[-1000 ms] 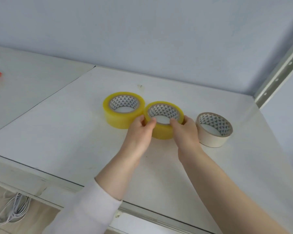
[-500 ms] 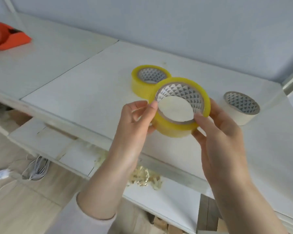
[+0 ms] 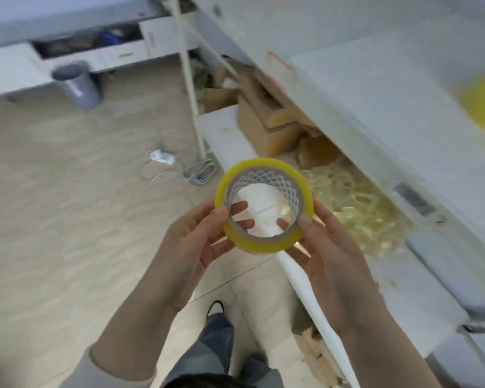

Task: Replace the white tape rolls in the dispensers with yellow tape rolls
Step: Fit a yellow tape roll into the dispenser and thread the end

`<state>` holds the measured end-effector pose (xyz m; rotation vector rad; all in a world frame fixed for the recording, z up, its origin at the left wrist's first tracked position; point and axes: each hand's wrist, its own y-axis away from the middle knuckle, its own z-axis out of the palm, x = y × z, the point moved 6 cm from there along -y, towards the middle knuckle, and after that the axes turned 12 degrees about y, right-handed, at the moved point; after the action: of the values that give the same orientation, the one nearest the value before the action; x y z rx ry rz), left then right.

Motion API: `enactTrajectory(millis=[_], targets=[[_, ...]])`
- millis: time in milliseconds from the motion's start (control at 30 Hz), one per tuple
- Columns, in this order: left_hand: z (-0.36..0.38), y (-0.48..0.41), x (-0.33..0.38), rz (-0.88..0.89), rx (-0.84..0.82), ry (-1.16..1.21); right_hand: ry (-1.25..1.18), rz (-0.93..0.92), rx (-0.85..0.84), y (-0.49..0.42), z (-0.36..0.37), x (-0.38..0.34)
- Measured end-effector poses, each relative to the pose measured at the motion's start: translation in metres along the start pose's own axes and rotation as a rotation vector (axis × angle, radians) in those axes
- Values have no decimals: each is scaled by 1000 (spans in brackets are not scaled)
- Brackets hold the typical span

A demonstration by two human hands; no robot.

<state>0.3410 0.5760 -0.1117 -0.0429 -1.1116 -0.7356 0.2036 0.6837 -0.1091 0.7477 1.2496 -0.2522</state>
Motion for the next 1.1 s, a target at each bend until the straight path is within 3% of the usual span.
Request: enactTrajectory(millis=[167,467,800,1100], targets=[[-92,5,20,10,183,62,25,120,-225,-29,89,30],[-248,-8,62,-43,374,90,191,272,-414,-83,249,73],[-338,-66,105,-108,462,157,306,330,-461,-152,354,85],[-363,-188,161,-106,429,102,276,270,-432,-266,407,51]])
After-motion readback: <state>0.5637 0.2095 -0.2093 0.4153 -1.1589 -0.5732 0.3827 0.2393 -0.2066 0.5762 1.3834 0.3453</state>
